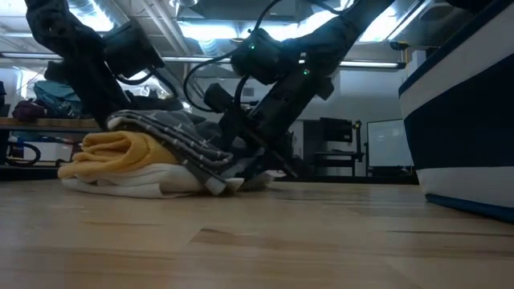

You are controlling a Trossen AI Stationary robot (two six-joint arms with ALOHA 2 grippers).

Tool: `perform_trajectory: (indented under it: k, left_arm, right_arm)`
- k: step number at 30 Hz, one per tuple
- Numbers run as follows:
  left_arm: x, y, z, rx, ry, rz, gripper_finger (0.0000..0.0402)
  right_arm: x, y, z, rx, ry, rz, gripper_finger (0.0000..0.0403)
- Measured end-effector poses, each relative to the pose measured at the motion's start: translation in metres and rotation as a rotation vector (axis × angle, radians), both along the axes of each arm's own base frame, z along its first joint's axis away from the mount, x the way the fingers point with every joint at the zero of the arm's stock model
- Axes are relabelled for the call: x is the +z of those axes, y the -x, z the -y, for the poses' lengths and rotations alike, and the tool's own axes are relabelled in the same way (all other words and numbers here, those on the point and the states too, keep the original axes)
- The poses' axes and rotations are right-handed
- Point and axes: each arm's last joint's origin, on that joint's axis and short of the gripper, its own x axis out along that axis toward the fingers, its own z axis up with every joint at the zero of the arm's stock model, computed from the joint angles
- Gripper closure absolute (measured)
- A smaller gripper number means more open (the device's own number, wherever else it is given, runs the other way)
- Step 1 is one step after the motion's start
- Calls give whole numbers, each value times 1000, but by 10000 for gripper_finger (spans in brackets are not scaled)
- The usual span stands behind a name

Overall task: Fold towel
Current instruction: Put the stacked towels into the blue laundry organizer

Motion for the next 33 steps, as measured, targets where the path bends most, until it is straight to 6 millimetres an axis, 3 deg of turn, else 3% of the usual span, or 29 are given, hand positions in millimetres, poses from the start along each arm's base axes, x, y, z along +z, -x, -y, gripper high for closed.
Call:
perform_trajectory:
  k: [7, 10, 23, 33]
  left_arm:
    - [0, 0, 1, -36, 2, -2, 205]
    - [0, -1, 2, -76, 14, -6, 224]
    - [4, 0, 4, -122, 83, 19, 361]
    - [38, 9, 6, -208, 65, 178, 372]
  right_arm:
    - [-3, -3, 0, -17, 30, 25, 226]
    - [-3, -4, -1, -30, 54, 28, 240]
    - [-1, -10, -9, -78, 195, 118, 392]
    - [16, -7, -7, -62, 233, 138, 385]
